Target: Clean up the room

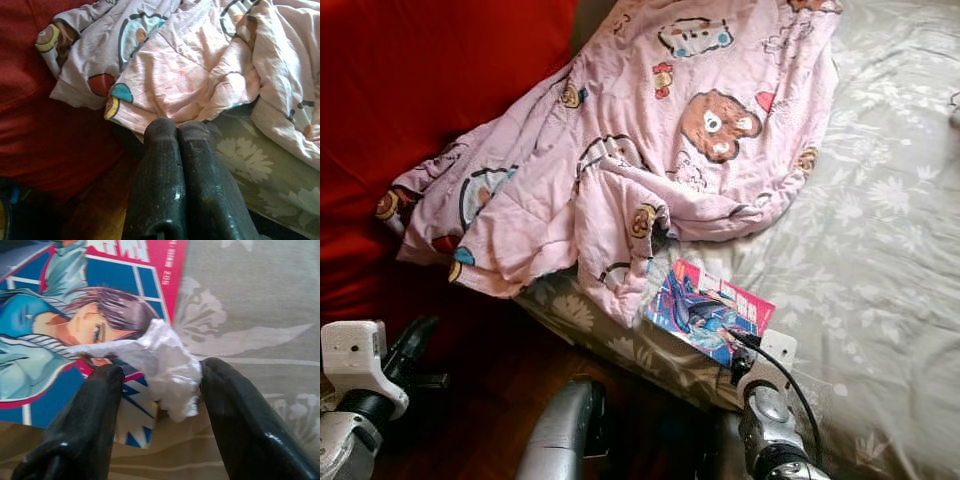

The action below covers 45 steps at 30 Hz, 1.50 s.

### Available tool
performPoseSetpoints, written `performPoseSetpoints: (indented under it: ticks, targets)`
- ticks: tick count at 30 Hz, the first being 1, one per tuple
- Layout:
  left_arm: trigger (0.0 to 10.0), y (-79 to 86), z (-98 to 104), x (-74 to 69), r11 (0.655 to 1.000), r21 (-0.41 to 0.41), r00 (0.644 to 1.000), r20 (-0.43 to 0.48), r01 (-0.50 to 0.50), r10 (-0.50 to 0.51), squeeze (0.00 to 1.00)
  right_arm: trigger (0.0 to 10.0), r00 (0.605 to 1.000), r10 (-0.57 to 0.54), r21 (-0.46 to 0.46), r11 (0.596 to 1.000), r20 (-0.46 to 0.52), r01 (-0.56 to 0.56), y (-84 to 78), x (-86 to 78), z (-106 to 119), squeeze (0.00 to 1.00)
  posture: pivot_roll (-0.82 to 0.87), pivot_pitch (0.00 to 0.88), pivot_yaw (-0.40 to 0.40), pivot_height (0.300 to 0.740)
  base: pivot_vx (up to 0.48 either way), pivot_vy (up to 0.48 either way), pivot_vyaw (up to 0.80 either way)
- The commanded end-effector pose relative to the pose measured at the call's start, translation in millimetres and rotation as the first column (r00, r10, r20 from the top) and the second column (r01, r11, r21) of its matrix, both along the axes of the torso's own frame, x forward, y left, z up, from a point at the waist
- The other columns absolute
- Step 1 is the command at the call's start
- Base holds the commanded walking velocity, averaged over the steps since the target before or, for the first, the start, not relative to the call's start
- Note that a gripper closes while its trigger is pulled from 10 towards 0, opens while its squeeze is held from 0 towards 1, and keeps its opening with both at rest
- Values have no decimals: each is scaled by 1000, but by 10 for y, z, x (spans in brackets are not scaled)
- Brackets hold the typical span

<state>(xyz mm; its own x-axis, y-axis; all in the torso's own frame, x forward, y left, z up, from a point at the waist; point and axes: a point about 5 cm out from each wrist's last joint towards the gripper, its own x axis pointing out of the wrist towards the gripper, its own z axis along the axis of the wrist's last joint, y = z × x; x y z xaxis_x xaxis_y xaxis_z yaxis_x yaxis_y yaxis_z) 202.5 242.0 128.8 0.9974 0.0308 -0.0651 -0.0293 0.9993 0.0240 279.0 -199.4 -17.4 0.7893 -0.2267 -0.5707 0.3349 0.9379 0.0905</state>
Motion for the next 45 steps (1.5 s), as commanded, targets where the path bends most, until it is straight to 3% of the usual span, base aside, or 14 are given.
performPoseSetpoints:
  ticks: [1,19,34,42,44,45]
  targets:
    - [10000,71,-9,-66,999,15,999,-17,-28,28,0,0,999,-3,34,999,-37,5,62,-88,-92,0,353,289,116,647,0,0,0]
    - [10000,66,-7,-91,999,9,999,-12,-38,38,0,0,998,-56,-4,998,-33,55,-101,-110,-75,0,357,293,117,647,0,0,0]
    - [10000,100,-61,-107,999,6,999,-34,-43,43,0,0,997,-48,6,999,-53,48,-53,-162,-128,0,362,285,117,647,0,0,0]
    - [10000,242,-250,-26,994,5,993,-48,-112,112,0,0,994,-91,-33,995,53,93,-166,-103,-16,0,321,172,76,647,0,0,0]
    - [10000,270,-288,13,992,7,991,-52,-124,125,0,0,994,-80,-36,996,73,82,-166,-78,11,0,313,160,72,647,0,0,0]
    - [10000,280,-387,85,992,4,989,-69,-129,129,0,0,995,1,-83,997,96,7,-118,-18,61,0,286,109,50,647,0,0,0]
